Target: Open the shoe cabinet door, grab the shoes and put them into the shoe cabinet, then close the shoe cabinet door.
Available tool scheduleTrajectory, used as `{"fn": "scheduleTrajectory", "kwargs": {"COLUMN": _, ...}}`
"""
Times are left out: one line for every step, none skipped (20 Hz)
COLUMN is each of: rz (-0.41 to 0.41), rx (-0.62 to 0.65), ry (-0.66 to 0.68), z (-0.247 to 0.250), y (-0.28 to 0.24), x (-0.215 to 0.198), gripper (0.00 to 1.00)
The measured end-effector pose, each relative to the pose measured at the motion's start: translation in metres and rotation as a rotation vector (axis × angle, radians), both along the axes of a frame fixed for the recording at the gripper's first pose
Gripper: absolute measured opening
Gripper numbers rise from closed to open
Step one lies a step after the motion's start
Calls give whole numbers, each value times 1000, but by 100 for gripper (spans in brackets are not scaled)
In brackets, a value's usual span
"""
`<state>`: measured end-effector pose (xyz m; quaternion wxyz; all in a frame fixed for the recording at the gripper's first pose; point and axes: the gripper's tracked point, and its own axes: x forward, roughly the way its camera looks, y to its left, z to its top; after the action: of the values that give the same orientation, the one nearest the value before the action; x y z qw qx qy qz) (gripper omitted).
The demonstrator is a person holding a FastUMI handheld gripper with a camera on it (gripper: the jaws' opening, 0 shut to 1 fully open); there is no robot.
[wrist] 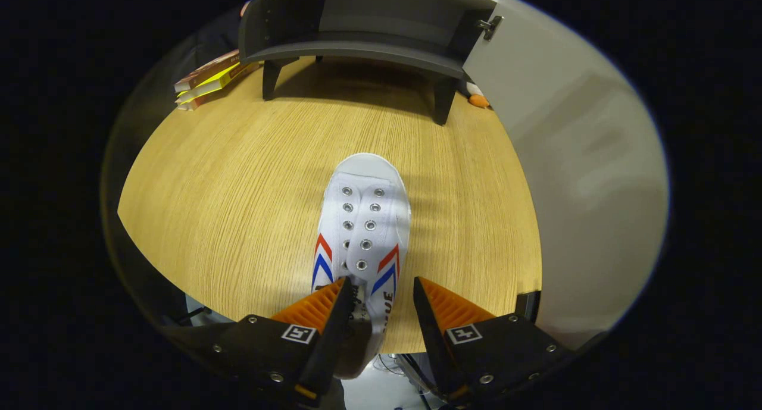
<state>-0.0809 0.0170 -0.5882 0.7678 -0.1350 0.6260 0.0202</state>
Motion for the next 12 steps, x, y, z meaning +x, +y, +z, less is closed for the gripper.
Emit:
{"fn": "scheduleTrajectory", "kwargs": {"rz": -1, "rx": 1, "ry": 7, "z": -3, "y": 0, "x": 0, "gripper": 63}}
{"fn": "scheduleTrajectory", "kwargs": {"rz": -4, "rx": 3, "ry": 9, "z": -6, "y": 0, "x": 1, "gripper": 62}}
{"fn": "scheduleTrajectory", "kwargs": {"rz": -9, "rx": 14, "ry": 20, "z": -8, "y": 2, "x": 1, "gripper": 60}}
{"fn": "scheduleTrajectory", "kwargs": {"rz": -11, "rx": 22, "ry": 23, "z": -8, "y": 3, "x": 1, "gripper": 59}}
{"fn": "scheduleTrajectory", "kwargs": {"rz": -4, "rx": 30, "ry": 26, "z": -9, "y": 3, "x": 2, "gripper": 56}}
{"fn": "scheduleTrajectory", "kwargs": {"rz": 5, "rx": 42, "ry": 27, "z": -9, "y": 4, "x": 2, "gripper": 56}}
{"fn": "scheduleTrajectory", "kwargs": {"rz": 11, "rx": 58, "ry": 32, "z": -10, "y": 5, "x": 2, "gripper": 56}}
{"fn": "scheduleTrajectory", "kwargs": {"rz": 11, "rx": 72, "ry": 40, "z": -11, "y": 7, "x": 1, "gripper": 56}}
{"fn": "scheduleTrajectory", "kwargs": {"rz": 12, "rx": 78, "ry": 48, "z": -11, "y": 8, "x": 1, "gripper": 53}}
{"fn": "scheduleTrajectory", "kwargs": {"rz": 18, "rx": 79, "ry": 57, "z": -11, "y": 8, "x": 0, "gripper": 51}}
{"fn": "scheduleTrajectory", "kwargs": {"rz": 21, "rx": 81, "ry": 65, "z": -11, "y": 9, "x": 0, "gripper": 50}}
{"fn": "scheduleTrajectory", "kwargs": {"rz": 17, "rx": 82, "ry": 70, "z": -12, "y": 9, "x": 0, "gripper": 49}}
